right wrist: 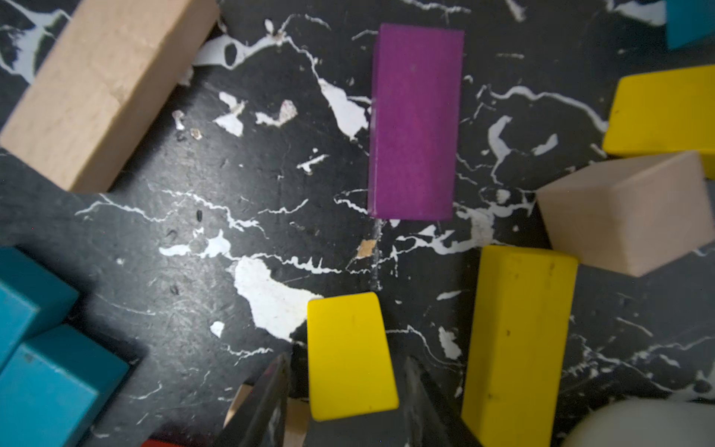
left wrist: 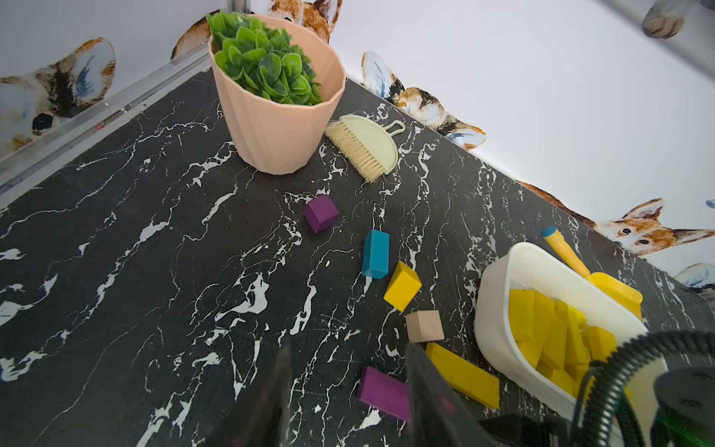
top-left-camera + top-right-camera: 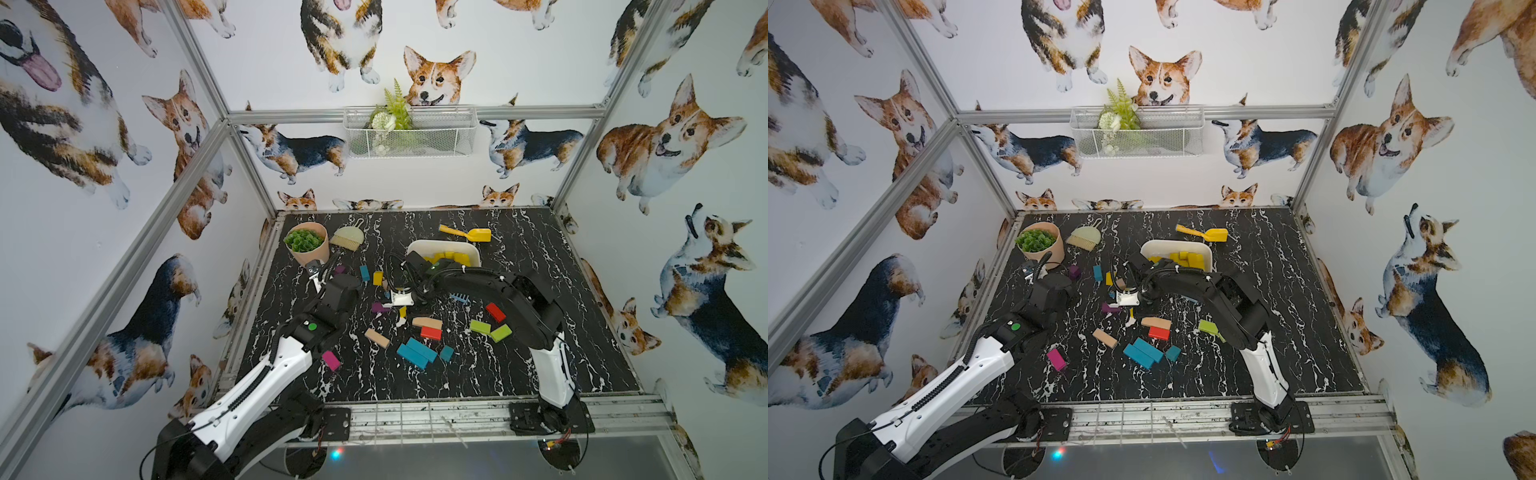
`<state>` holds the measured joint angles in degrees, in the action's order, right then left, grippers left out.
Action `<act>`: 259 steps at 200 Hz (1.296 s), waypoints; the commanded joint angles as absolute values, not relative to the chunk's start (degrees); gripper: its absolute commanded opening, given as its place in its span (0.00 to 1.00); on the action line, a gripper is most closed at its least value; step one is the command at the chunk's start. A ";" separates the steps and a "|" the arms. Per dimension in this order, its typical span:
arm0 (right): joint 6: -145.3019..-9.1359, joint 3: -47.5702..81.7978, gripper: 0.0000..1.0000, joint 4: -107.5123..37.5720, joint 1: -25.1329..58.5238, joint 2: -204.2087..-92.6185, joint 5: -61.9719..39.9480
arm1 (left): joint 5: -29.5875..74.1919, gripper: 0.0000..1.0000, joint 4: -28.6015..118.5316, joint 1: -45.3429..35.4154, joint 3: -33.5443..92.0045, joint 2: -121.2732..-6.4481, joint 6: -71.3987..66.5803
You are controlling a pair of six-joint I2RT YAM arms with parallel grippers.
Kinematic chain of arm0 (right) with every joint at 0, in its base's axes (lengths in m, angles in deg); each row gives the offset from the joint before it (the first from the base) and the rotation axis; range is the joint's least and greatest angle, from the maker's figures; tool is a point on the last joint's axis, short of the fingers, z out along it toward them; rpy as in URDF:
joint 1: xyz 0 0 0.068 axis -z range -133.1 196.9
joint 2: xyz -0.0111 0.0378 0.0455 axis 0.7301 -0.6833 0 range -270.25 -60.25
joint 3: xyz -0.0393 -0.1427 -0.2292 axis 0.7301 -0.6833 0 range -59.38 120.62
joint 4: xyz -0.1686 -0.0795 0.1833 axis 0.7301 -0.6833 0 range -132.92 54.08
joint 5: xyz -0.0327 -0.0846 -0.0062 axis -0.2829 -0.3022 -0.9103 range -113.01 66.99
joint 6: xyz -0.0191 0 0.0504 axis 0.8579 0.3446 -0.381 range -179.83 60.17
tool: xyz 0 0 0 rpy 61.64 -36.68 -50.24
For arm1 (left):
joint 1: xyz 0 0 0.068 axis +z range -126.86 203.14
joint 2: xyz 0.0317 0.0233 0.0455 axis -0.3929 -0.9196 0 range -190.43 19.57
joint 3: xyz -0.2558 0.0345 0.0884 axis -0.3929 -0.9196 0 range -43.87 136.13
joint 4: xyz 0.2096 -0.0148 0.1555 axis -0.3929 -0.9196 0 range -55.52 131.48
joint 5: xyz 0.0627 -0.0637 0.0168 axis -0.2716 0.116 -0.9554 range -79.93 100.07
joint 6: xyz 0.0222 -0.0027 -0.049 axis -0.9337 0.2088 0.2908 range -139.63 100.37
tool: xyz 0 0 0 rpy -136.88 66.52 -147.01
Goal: Pick out the yellow building blocks
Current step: Pick up the building block from the center of the board, then place the building block in the storage box.
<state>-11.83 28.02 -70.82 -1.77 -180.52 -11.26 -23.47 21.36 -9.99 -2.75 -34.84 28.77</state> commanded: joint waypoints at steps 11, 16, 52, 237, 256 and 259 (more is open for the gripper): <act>-10.19 29.12 0.46 -73.18 -1.62 -181.57 -9.15 | -25.06 0.52 20.87 -9.83 -2.92 -34.61 30.02; -10.18 29.13 0.45 -73.12 -1.62 -181.62 -9.06 | -25.04 0.52 20.86 -9.84 -2.92 -34.58 30.03; -10.09 29.30 0.39 -73.13 -1.62 -182.01 -8.44 | -25.08 0.52 20.84 -9.82 -2.90 -34.52 30.07; -56.65 -3.29 0.00 -41.82 2.75 -144.79 -31.08 | -21.00 0.55 26.30 -9.38 -3.35 -41.32 30.05; -68.03 -2.47 0.00 -47.12 3.41 -144.04 -38.66 | -19.38 0.55 28.31 -9.38 -3.00 -43.42 29.60; -69.53 -1.86 0.00 -48.55 3.68 -144.29 -38.89 | -19.19 0.55 28.51 -9.38 -2.88 -43.76 29.51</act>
